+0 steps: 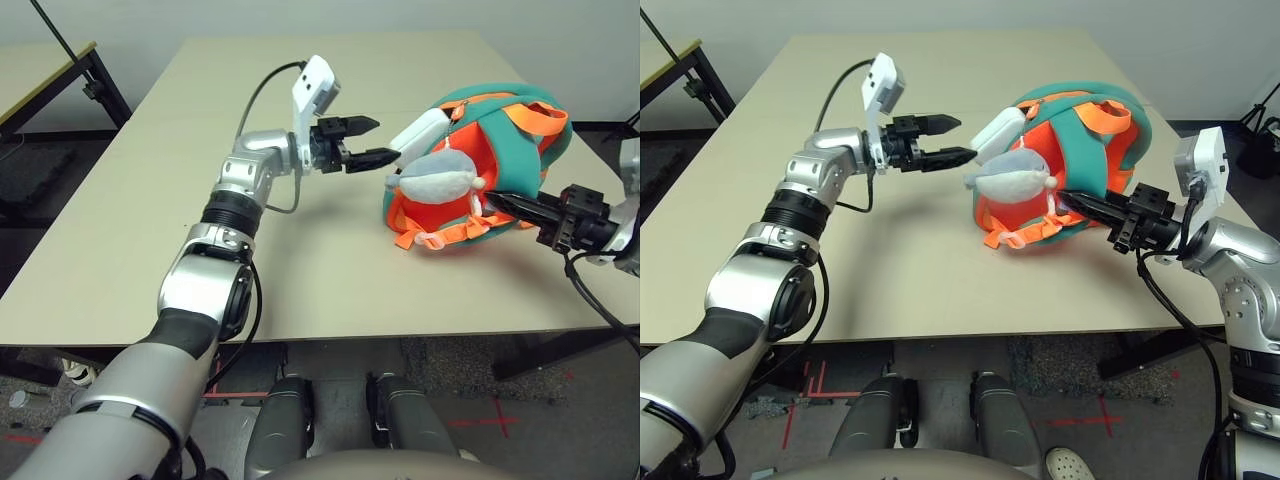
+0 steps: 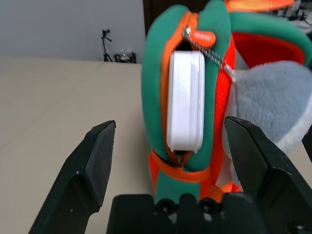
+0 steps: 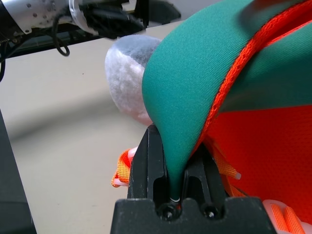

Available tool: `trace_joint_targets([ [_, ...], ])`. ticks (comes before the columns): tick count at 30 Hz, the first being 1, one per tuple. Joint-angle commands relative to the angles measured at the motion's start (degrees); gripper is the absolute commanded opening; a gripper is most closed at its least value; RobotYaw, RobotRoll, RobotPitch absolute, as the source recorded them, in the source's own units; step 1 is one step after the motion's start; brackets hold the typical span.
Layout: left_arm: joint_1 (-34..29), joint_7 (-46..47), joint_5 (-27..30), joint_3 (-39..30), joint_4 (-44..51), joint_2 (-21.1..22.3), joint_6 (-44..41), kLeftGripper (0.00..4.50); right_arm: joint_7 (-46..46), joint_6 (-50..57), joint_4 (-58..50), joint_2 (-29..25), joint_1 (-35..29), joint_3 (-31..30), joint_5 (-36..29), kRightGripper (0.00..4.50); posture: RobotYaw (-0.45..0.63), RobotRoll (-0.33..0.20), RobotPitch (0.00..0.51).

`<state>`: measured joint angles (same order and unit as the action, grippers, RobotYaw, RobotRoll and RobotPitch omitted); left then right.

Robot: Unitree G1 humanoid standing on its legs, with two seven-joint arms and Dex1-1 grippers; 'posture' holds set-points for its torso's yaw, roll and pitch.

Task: Put the pencil case into the backpack and zip it.

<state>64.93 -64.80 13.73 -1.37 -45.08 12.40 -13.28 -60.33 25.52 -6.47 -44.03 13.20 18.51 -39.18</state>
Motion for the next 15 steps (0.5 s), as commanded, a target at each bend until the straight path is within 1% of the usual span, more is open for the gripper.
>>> trace_joint_targets([
  [1, 0.49, 1.97, 1.96, -1.65, 1.98, 0.15, -1.53, 4.33, -0.75, -0.72, 0.11, 0.28, 0.69, -1.08, 0.32, 0.02, 0.04, 0.000, 0.069],
  [3, 0.57, 2.23, 3.00, -2.31, 1.94, -0.23, -2.35, 3.88, -0.75, -0.77, 0.14, 0.33, 0.70, -1.16, 0.39, 0.02, 0.04, 0.000, 0.070],
  [4, 0.44, 2.14, 3.19, -2.17, 1.92, -0.39, -2.83, 3.55, -0.74, -0.74, 0.10, 0.33, 0.66, -1.16, 0.40, 0.02, 0.04, 0.000, 0.072],
  [7, -0.05, 1.99, 3.12, -1.59, 1.77, -1.15, -3.18, 2.29, -0.75, -0.67, -0.05, 0.29, 0.48, -1.03, 0.39, 0.02, 0.03, 0.000, 0.073],
  [13, -0.70, 1.65, 2.65, -0.47, -0.03, -4.99, -2.32, 0.00, -0.29, -0.36, -0.95, 0.13, -0.51, -0.36, 0.19, 0.02, 0.01, 0.000, 0.077],
  [15, -0.86, 1.74, 2.01, 0.09, -0.88, -6.01, -1.66, 0.00, -0.09, -0.24, -1.41, 0.10, -0.96, -0.10, 0.05, 0.02, 0.00, 0.000, 0.078],
])
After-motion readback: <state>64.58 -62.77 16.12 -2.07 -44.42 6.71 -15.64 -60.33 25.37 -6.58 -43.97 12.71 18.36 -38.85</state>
